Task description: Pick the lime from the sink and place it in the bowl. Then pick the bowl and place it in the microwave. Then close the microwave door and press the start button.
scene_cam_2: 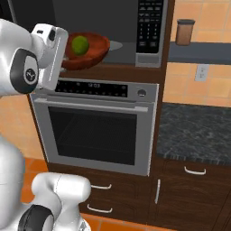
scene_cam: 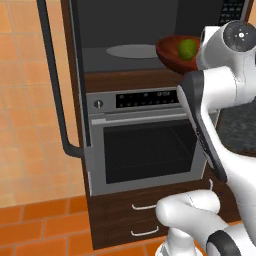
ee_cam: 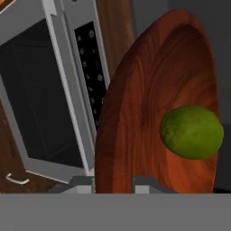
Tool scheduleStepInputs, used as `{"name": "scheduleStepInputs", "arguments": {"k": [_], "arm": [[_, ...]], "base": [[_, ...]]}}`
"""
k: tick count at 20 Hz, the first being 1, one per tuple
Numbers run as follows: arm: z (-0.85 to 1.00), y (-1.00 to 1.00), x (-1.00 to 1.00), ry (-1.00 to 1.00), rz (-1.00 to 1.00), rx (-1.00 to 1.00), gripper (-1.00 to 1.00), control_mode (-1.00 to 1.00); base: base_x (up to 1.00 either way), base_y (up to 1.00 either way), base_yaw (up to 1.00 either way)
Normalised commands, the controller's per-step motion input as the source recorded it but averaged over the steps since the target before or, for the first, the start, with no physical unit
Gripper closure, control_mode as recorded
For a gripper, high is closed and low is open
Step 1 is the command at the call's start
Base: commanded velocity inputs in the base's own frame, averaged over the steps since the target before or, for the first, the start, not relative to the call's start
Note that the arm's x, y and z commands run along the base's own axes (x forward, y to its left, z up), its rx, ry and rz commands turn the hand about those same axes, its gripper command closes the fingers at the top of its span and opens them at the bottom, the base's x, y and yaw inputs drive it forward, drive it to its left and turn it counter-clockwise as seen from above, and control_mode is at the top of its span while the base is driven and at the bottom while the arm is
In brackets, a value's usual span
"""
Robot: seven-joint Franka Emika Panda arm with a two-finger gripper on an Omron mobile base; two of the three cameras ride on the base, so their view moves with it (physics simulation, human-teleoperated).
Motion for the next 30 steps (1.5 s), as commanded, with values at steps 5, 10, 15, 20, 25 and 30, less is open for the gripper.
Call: {"name": "scheduleStepInputs", "arguments": {"k": [5,10,15,20,25,30], "arm": [[0.38,0.0,1.0,-0.03,-0.03,-0.02,1.0,-1.0],[0.02,0.12,1.0,0.06,-0.06,-0.04,1.0,-1.0],[0.0,0.21,1.0,0.0,0.03,-0.03,1.0,-1.0],[0.0,0.2,1.0,0.0,0.08,-0.03,1.0,-1.0],[-0.3,0.11,1.0,0.03,0.12,-0.01,1.0,-1.0],[-0.43,0.02,0.66,0.03,0.11,-0.03,1.0,-1.0]], "base": [[0.0,0.0,0.0],[0.0,0.0,0.0],[0.0,0.0,0.0],[0.0,0.0,0.0],[0.0,0.0,0.0],[0.0,0.0,0.0]]}}
